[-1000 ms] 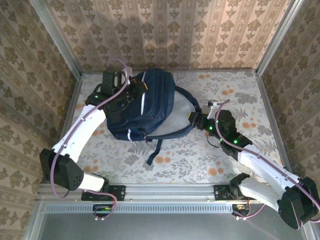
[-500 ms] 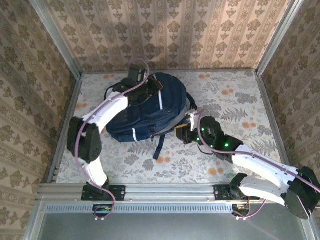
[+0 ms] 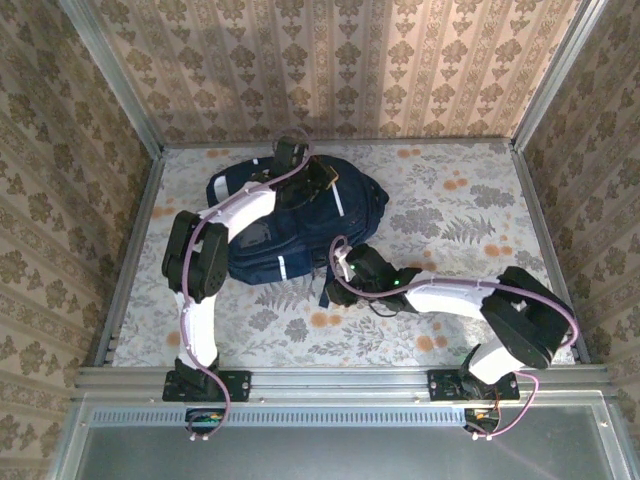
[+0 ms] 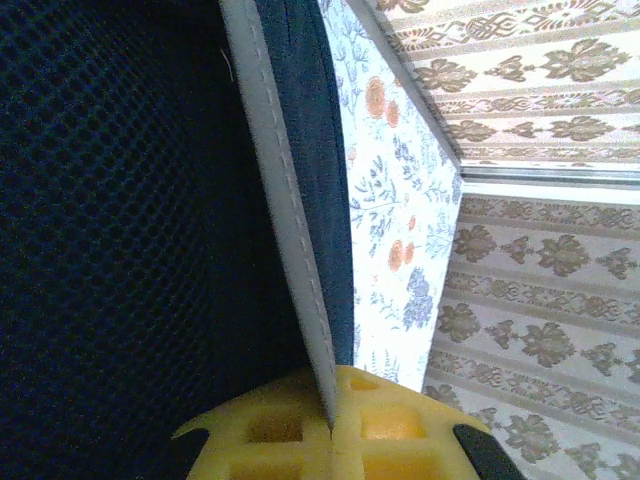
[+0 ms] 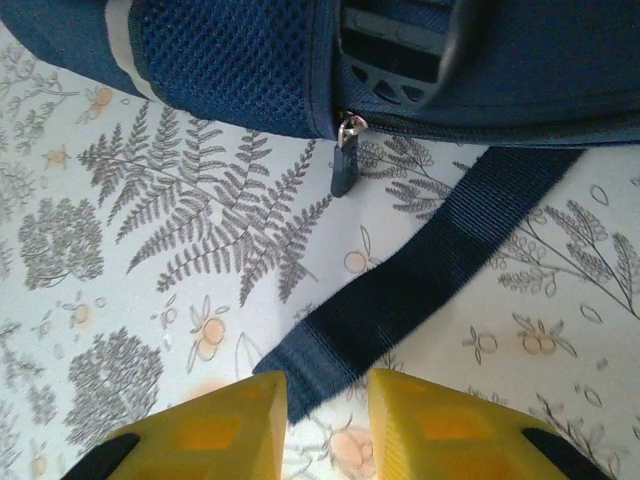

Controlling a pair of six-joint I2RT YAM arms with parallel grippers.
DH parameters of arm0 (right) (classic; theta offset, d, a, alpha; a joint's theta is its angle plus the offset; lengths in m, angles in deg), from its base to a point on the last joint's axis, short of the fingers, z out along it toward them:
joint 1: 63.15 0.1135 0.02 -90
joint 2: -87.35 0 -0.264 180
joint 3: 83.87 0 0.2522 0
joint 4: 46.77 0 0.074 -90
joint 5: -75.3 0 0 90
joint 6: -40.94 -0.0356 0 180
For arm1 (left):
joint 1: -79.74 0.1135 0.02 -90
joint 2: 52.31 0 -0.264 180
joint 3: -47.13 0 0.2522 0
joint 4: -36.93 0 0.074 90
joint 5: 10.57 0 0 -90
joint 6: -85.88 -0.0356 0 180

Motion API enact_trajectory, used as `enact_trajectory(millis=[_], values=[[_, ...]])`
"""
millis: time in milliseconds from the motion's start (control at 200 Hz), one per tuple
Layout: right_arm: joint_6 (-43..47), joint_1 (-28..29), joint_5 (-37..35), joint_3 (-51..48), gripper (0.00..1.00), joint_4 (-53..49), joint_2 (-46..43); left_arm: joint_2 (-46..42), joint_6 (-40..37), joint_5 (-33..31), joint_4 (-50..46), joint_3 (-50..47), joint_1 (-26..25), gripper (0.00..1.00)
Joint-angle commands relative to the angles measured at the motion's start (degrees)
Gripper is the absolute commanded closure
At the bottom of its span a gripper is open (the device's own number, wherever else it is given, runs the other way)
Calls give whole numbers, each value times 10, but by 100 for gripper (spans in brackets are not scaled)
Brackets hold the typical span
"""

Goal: Pack the student bag

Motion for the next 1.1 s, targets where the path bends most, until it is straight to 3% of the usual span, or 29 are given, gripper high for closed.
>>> enact_trajectory(millis=[0, 40, 150, 245, 360, 555, 625, 725, 890, 1095], values=[[25, 7, -2, 16, 68, 79, 21, -11, 20, 24, 58, -3, 19, 100], [37, 7, -7, 11, 68, 98, 25, -15, 19, 38, 59, -5, 23, 99], [53, 4, -49, -20, 68, 136, 0, -50, -16, 69, 26, -18, 48, 68], [57, -8, -76, -47, 68, 139, -43, -104, -99, 62, -75, -24, 57, 54], [62, -20, -92, -75, 67, 134, -84, -176, -187, 17, -185, -38, 56, 50], [47, -36, -87, -99, 67, 122, -143, -259, -196, 14, -208, -131, 61, 46], [41, -36, -89, -99, 67, 111, -149, -255, -201, 24, -231, -133, 60, 44], [34, -37, -102, -104, 67, 101, -157, -245, -178, -24, -270, -128, 39, 43], [17, -48, -127, -117, 68, 91, -175, -202, -151, -27, -276, -123, -1, 42], [5, -61, -125, -135, 68, 96, -197, -173, -145, -43, -279, -119, -6, 44]])
